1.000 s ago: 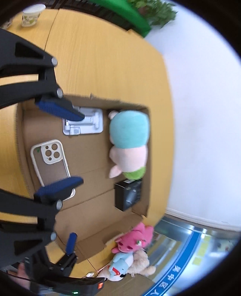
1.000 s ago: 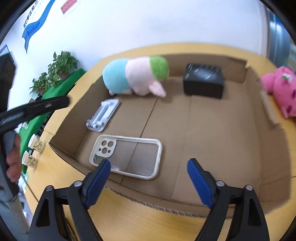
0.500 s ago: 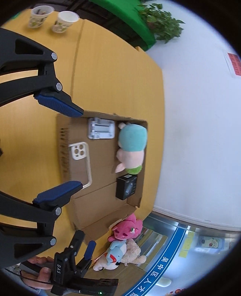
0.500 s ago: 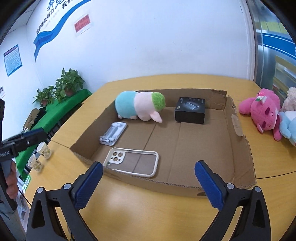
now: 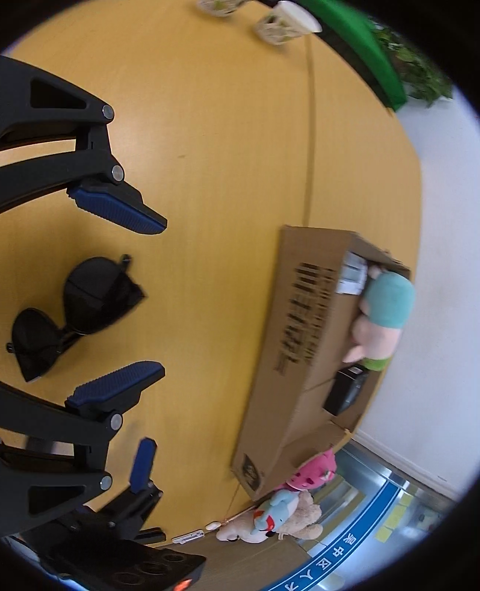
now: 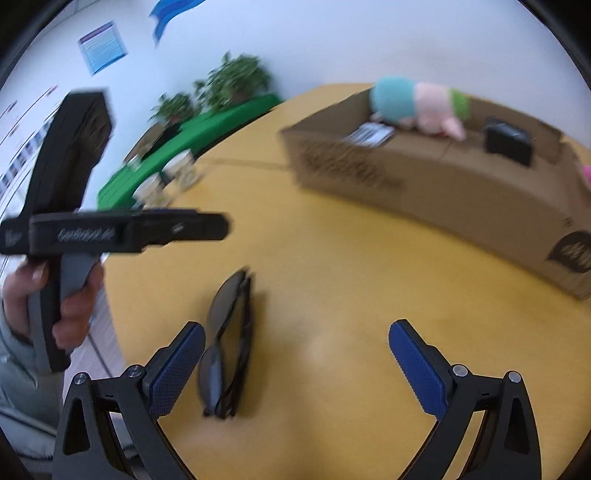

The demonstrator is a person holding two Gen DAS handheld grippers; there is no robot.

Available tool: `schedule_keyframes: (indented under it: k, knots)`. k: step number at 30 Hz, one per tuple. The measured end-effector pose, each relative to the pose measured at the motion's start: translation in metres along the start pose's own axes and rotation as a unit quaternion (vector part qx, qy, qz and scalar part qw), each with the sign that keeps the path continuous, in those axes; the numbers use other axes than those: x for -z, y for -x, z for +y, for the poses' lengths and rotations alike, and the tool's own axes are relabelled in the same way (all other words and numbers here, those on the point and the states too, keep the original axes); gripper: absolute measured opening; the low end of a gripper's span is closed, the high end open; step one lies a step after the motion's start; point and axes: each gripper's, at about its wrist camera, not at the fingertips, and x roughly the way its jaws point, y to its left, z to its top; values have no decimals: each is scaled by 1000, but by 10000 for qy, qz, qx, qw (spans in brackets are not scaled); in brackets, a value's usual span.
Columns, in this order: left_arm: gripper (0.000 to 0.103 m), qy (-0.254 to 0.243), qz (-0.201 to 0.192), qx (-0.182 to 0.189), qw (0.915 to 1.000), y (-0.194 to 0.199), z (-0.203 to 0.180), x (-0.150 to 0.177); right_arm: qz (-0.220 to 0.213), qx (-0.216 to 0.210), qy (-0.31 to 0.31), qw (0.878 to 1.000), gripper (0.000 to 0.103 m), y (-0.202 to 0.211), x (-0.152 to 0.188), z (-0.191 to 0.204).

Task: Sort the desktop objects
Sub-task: 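Close the left gripper on the bridge of the black sunglasses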

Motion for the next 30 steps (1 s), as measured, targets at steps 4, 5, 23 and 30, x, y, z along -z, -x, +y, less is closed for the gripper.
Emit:
schedule_keyframes:
  k: [4,5,23,30]
  knots:
    - [69,176,332,194,9991,-11,6,24,247,-286,429,9984,101,-19,24,25]
    - [69,221,417,257,9986,-13,7,31,296,-334,515,9977,101,-23,29,30]
    - [30,217,915,1071,9898,-40,-18,56,423,-282,670,9965,56,-27,45,27]
    - [28,184,991,1272,9867,-53,-35,47,357,-240,332,9985,53,-11,48,-7]
